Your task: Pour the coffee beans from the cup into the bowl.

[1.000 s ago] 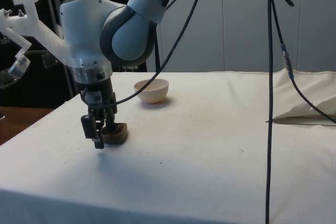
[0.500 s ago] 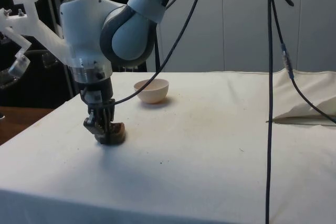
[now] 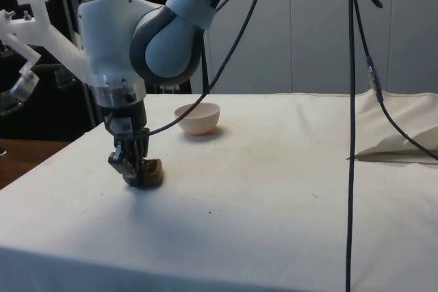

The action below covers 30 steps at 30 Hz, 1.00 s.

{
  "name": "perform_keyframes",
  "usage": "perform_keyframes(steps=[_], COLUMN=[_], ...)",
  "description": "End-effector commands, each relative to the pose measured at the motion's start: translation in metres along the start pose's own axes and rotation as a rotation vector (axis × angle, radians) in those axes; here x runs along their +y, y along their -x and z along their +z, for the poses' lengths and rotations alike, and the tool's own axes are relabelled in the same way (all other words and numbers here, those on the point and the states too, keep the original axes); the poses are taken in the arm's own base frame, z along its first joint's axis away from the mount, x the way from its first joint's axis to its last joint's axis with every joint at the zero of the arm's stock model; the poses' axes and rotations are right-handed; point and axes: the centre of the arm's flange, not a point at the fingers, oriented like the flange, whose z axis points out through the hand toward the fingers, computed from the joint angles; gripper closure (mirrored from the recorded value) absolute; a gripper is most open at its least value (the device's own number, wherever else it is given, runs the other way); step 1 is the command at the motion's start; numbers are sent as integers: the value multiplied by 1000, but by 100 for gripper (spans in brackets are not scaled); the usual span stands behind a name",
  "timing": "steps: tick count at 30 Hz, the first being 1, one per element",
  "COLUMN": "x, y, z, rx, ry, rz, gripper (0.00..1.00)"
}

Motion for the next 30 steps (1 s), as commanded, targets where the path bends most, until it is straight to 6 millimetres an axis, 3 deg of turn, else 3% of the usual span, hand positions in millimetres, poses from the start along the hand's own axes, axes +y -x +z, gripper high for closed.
perform_keyframes(steps=[1,30], x=[0,13], y=[0,-10], z=[-6,-59], rx=[3,35], ry=[-4,21], rz=[-1,7], gripper=[100,100])
